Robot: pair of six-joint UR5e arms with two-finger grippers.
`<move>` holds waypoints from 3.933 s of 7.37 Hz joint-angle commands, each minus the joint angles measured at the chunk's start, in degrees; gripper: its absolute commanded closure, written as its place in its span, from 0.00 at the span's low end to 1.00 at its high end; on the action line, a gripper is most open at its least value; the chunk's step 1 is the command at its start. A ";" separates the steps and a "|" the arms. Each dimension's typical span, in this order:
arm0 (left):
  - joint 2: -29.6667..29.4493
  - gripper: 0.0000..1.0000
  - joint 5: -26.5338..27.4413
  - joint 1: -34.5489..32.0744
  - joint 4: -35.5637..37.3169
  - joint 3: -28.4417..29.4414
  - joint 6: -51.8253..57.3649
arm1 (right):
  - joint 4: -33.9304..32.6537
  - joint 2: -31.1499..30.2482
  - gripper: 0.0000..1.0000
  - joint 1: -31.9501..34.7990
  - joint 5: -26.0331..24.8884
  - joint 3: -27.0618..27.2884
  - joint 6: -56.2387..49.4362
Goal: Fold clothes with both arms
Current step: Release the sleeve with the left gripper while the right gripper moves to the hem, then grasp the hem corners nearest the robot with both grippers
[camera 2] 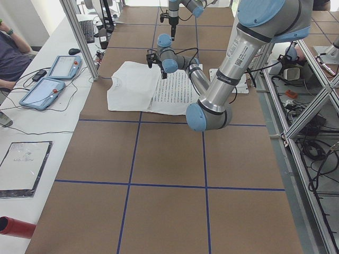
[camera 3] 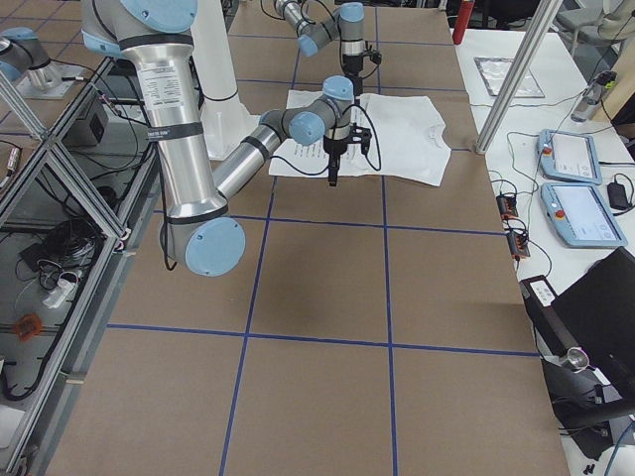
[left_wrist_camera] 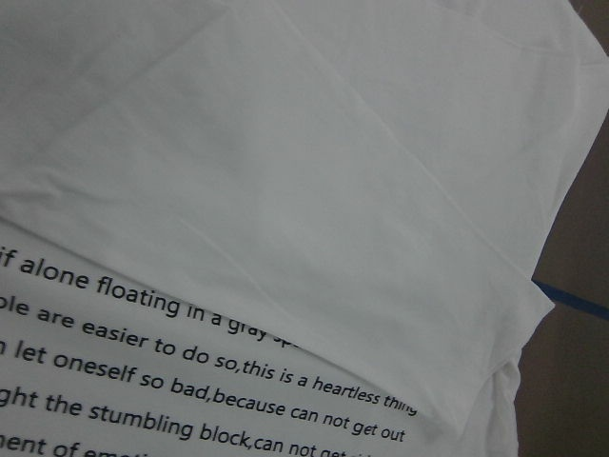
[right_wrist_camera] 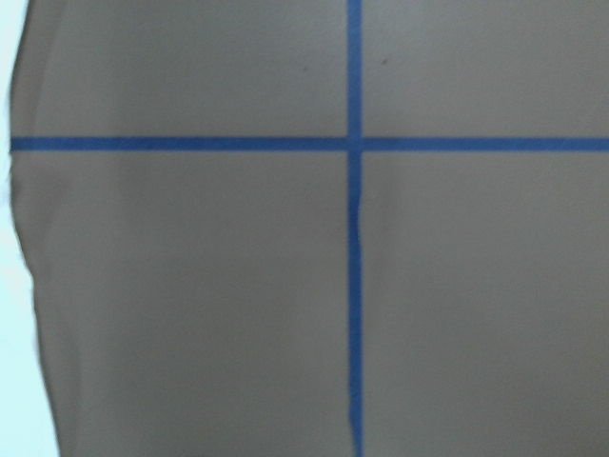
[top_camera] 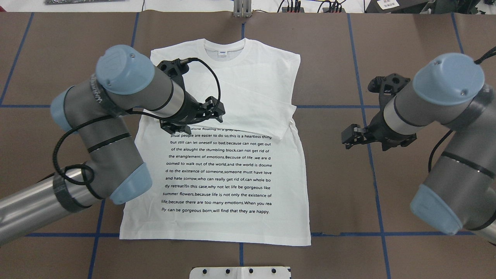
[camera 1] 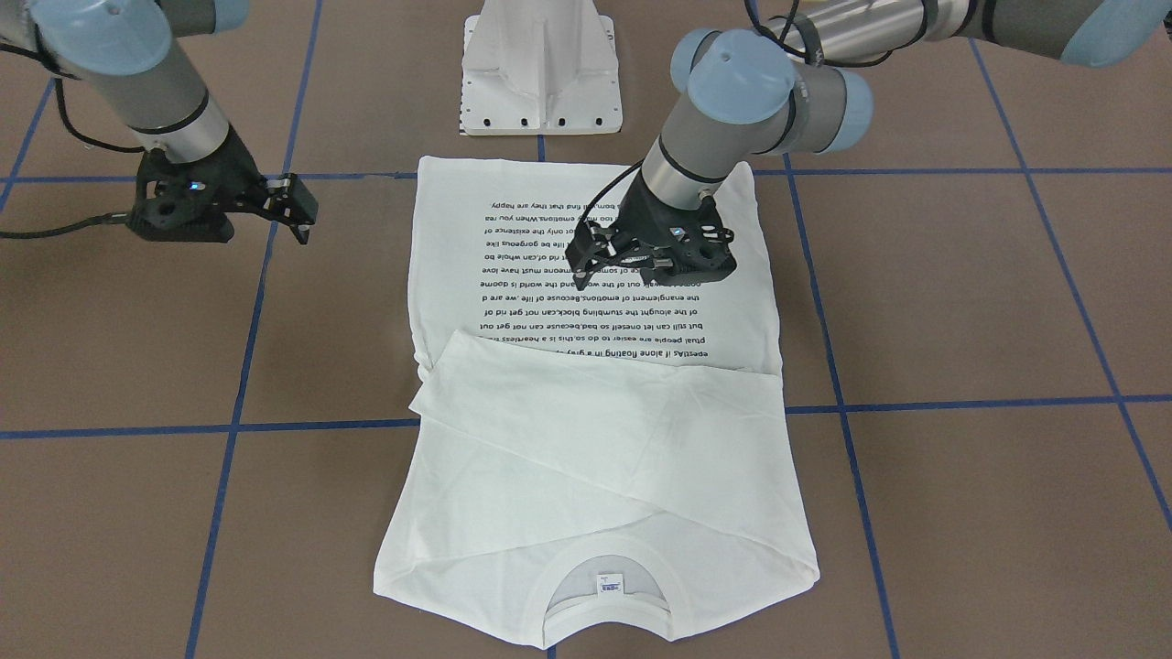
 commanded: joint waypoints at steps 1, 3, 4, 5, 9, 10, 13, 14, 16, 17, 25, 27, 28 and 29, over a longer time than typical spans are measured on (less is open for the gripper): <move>9.57 0.00 1.61 -0.16 1.94 -8.47 8.56 | 0.03 0.70 0.00 -10.61 -6.51 1.94 11.74; 17.58 0.00 1.80 -0.07 1.94 -14.81 11.84 | 0.03 2.02 0.00 -18.00 -10.92 1.32 17.82; 17.87 0.00 1.80 0.19 1.94 -14.92 11.94 | 0.03 2.02 0.00 -21.42 -11.45 0.80 19.42; 17.87 0.00 1.80 0.19 2.03 -14.92 11.94 | 0.03 2.20 0.00 -24.33 -12.67 -0.08 20.65; 17.78 0.00 1.71 0.19 2.29 -14.75 11.85 | -0.06 7.03 0.04 -27.08 -12.68 -6.33 22.25; 17.78 0.00 1.71 0.19 2.29 -14.75 11.76 | 0.03 7.03 0.08 -26.91 -12.60 -5.98 22.25; 17.61 0.00 1.71 0.19 2.29 -14.92 11.50 | -0.06 6.77 0.15 -26.91 -12.42 -7.72 21.99; 17.60 0.00 1.71 0.19 2.29 -14.92 11.50 | -0.06 6.85 0.23 -26.91 -12.33 -7.82 21.99; 17.60 0.00 1.71 0.10 2.29 -14.92 11.41 | -0.06 7.03 0.49 -26.91 -12.24 -7.82 22.07; 17.60 0.00 1.71 0.02 2.29 -14.92 11.41 | -0.06 7.03 0.53 -27.08 -12.16 -7.82 22.07; 17.25 0.00 1.71 -0.07 2.29 -15.01 11.24 | -0.06 6.68 0.52 -27.17 -10.40 -8.52 21.99; 17.25 0.00 1.71 -0.07 2.29 -15.01 11.24 | -0.06 6.94 0.79 -27.26 -10.31 -8.61 22.07; 17.25 0.00 1.71 -0.07 2.29 -14.92 11.24 | -0.06 7.03 0.97 -27.26 -10.31 -8.61 22.07; 17.25 0.00 1.71 -0.07 2.38 -14.92 11.24 | -0.06 6.94 1.00 -27.26 -10.31 -8.52 22.16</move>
